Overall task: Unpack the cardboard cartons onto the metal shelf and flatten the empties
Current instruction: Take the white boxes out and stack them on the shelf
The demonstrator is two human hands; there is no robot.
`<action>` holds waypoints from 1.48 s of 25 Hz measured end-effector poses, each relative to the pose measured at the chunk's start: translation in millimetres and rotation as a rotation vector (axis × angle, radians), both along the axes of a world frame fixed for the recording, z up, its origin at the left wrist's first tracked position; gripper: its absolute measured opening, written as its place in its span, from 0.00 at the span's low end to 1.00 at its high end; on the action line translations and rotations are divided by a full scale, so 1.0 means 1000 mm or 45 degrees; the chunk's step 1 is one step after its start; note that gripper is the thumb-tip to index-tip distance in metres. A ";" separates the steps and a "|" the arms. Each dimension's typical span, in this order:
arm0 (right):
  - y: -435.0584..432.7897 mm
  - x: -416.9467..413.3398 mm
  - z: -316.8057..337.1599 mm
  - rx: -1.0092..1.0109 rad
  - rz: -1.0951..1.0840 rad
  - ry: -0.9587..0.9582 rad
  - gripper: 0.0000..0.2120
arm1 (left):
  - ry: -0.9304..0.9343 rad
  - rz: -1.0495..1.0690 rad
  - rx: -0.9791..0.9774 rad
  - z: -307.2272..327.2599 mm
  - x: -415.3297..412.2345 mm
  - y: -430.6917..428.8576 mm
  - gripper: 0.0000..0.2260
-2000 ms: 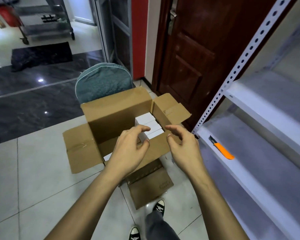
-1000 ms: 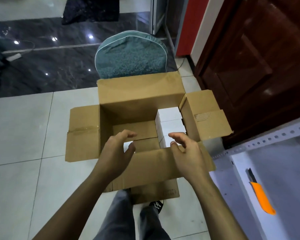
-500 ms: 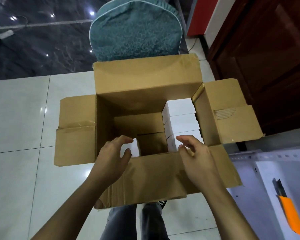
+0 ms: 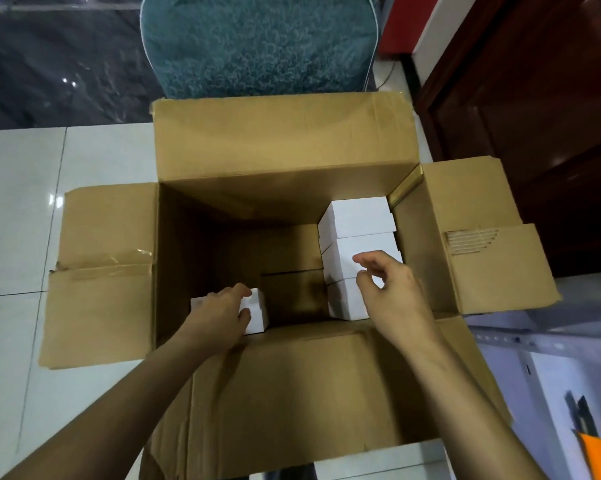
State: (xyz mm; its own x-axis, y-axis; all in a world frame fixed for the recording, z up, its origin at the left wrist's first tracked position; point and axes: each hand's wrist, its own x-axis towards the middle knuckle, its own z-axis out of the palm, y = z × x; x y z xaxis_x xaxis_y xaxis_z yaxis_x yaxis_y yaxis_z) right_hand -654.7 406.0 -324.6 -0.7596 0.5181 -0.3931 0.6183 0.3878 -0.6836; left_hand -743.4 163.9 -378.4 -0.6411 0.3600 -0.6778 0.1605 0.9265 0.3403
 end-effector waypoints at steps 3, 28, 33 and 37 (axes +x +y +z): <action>0.014 -0.026 -0.017 0.051 0.027 -0.025 0.13 | -0.074 -0.057 -0.077 -0.017 -0.006 -0.001 0.21; 0.032 -0.117 -0.144 0.756 0.703 -0.447 0.39 | 0.148 -0.223 -0.240 -0.068 -0.049 0.013 0.36; 0.008 -0.125 -0.148 0.971 0.850 -0.350 0.38 | 0.179 -0.230 -0.273 -0.070 -0.055 0.020 0.38; 0.000 -0.140 -0.146 1.041 0.843 -0.433 0.41 | 0.222 -0.244 -0.305 -0.073 -0.059 0.022 0.40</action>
